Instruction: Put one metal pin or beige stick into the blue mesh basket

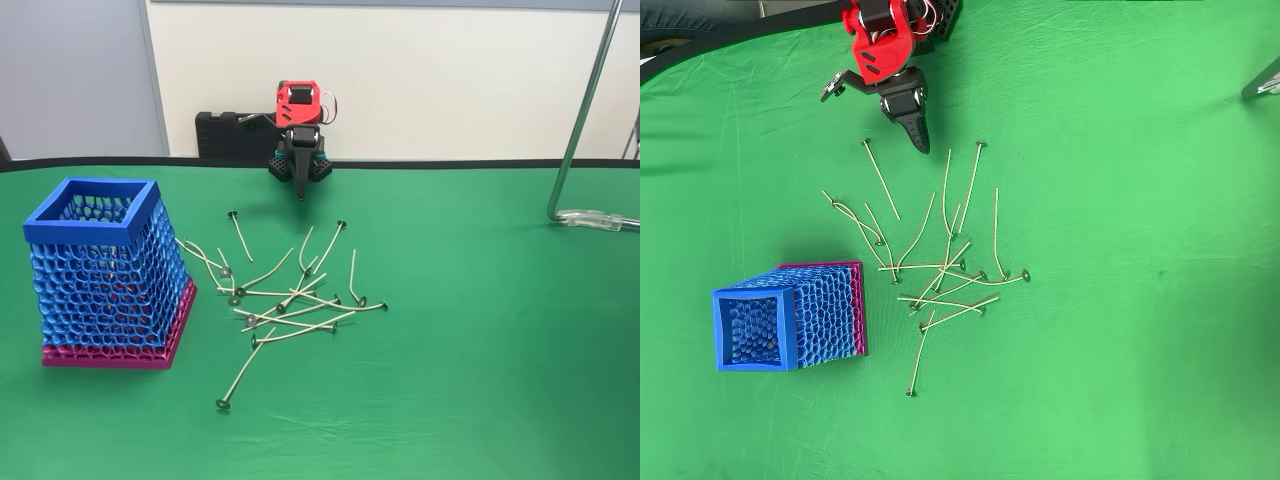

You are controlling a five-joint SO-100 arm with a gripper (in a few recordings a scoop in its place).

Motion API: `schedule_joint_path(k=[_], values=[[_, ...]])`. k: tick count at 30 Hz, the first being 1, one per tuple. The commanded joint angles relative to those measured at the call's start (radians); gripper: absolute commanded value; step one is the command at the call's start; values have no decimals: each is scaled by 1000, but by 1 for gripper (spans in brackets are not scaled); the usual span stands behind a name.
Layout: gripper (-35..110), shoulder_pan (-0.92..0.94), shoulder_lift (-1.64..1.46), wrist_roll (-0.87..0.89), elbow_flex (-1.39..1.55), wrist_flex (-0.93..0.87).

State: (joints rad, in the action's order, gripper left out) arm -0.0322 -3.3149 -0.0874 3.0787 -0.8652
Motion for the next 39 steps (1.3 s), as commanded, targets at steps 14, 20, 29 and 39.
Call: schedule_joint_path(k=[14,20,29,39], values=[[1,-5,-11,0,5,-5],[1,-9,-6,-9,3,-3],[1,-2,241,-52,-77,160],[1,-29,505,-38,-407,-37]])
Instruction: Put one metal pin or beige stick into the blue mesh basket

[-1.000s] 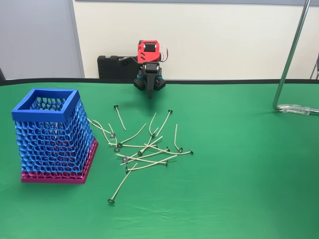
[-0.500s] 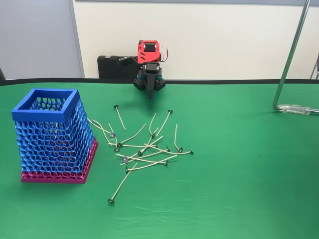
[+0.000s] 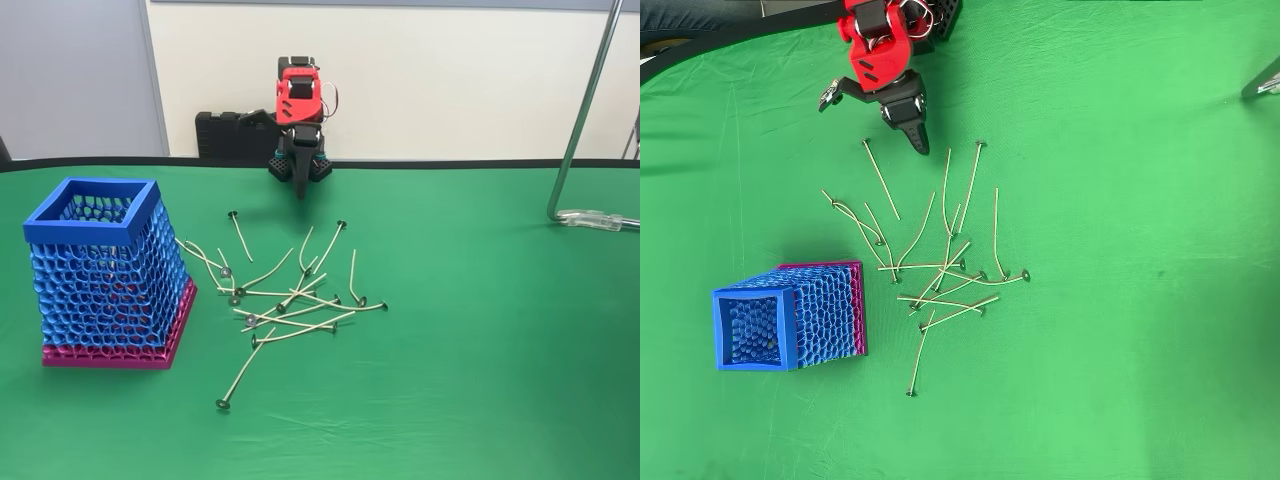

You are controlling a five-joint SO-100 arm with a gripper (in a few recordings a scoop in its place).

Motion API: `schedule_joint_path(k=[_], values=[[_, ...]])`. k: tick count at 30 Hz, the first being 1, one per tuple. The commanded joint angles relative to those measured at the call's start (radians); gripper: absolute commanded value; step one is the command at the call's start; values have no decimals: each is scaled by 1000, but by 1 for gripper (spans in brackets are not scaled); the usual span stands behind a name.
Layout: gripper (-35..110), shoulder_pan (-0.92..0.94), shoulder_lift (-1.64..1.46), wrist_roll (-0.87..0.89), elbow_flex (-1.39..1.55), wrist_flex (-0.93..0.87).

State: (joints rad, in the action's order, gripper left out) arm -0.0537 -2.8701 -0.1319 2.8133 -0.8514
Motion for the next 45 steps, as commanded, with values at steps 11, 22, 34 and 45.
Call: schedule_joint_path(k=[11,22,34,45], values=[[1,-14,403,-44,-535,-256],[1,41,792,-172,-931,-334],[1,129,1089,-383,-1195,-334],[1,144,1293,-569,-1373,-334]])
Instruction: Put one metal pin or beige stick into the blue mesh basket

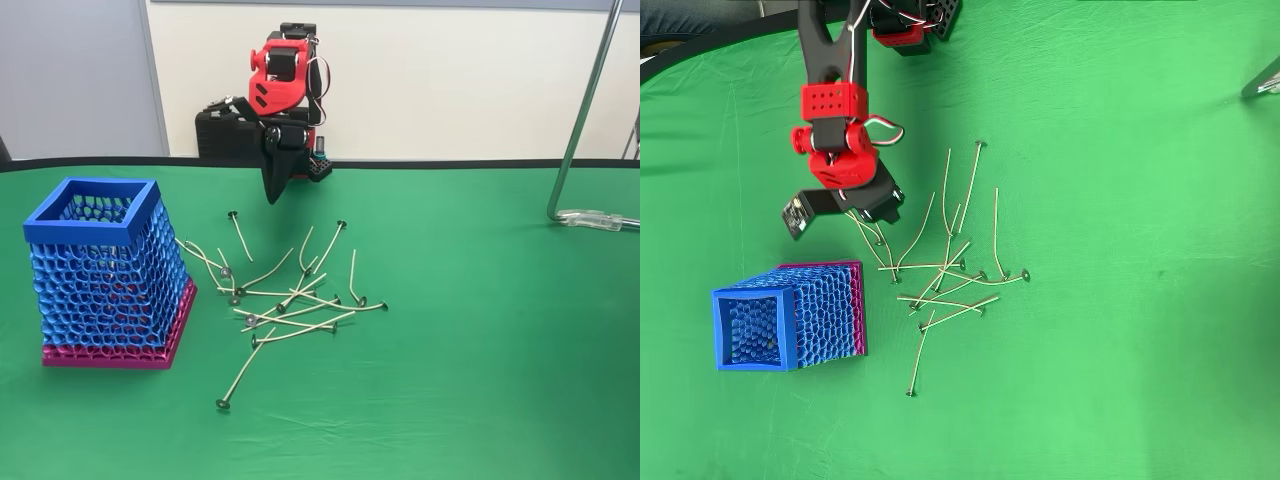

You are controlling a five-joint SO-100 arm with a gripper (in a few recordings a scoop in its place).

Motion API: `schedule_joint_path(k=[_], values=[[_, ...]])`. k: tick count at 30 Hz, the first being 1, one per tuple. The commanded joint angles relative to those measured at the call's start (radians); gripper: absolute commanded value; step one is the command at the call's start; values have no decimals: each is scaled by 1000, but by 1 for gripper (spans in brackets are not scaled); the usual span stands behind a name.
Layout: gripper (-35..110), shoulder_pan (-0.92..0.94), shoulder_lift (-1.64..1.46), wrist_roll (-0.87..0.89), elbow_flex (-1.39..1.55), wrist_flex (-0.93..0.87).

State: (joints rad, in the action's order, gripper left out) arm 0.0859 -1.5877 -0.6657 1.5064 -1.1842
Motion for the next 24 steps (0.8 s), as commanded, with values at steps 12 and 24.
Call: schedule_joint_path(k=[12,24], values=[[1,-52,166,-265,-224,-2],[1,-161,278,-77,-291,-123]])
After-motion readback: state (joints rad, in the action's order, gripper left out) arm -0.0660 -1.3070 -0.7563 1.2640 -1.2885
